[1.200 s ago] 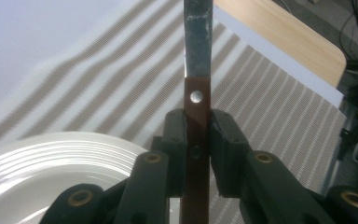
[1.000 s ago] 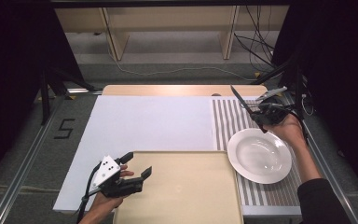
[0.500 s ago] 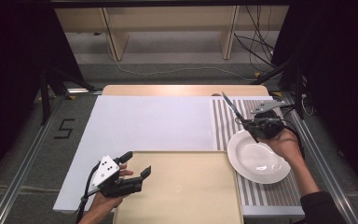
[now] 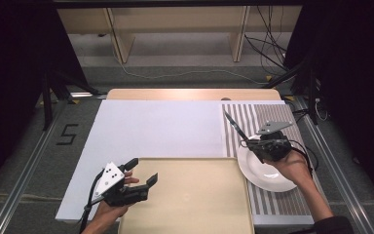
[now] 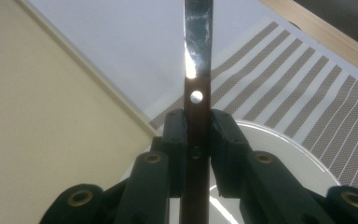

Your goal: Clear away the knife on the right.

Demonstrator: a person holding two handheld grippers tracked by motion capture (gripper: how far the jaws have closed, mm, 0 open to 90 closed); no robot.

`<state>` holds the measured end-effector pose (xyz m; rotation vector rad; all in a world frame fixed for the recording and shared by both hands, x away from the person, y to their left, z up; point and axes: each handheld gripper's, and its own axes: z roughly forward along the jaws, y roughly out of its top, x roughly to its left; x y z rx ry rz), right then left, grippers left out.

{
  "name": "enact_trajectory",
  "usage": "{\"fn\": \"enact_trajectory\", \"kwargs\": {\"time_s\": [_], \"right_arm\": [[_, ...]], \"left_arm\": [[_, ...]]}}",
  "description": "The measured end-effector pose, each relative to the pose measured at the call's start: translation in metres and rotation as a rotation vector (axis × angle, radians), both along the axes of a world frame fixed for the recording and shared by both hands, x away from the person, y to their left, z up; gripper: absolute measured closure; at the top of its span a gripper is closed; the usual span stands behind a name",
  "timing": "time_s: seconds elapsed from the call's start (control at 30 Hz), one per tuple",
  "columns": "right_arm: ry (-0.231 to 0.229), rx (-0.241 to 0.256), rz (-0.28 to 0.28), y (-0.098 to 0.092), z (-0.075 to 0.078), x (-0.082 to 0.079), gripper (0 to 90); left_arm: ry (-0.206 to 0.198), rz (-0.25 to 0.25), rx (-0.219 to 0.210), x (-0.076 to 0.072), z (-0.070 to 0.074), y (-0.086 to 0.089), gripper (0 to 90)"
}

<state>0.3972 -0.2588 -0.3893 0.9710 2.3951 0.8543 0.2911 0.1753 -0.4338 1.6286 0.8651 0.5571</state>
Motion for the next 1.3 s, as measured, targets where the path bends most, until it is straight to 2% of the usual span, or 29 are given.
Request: {"fn": "enact_trajectory", "kwargs": {"time_s": [0.3, 0.57, 0.7, 0.97, 1.2, 1.3], "right_arm": [[0.013, 0.029, 0.031, 0.01, -0.007, -0.024, 77.7], [0.013, 0.052, 0.044, 0.018, -0.01, -0.034, 77.6], [0.028, 0.069, 0.051, 0.021, -0.012, -0.04, 77.6], [0.072, 0.113, 0.085, 0.03, -0.012, -0.058, 77.6], [0.155, 0.144, 0.107, 0.035, -0.02, -0.071, 77.6], [0.182, 0.142, 0.122, 0.039, -0.024, -0.078, 77.6]], "left_arm": [[-0.002, -0.002, -0.002, 0.0, 0.0, 0.0, 16.1], [-0.002, 0.001, -0.005, 0.0, 0.0, 0.0, 16.0], [-0.002, -0.002, 0.002, -0.001, 0.0, 0.0, 16.1], [-0.004, -0.001, 0.003, -0.001, 0.0, 0.0, 16.1], [-0.005, -0.002, 0.006, -0.001, 0.0, 0.0, 16.1], [-0.006, -0.001, 0.006, -0.001, 0.0, 0.0, 16.0]]}}
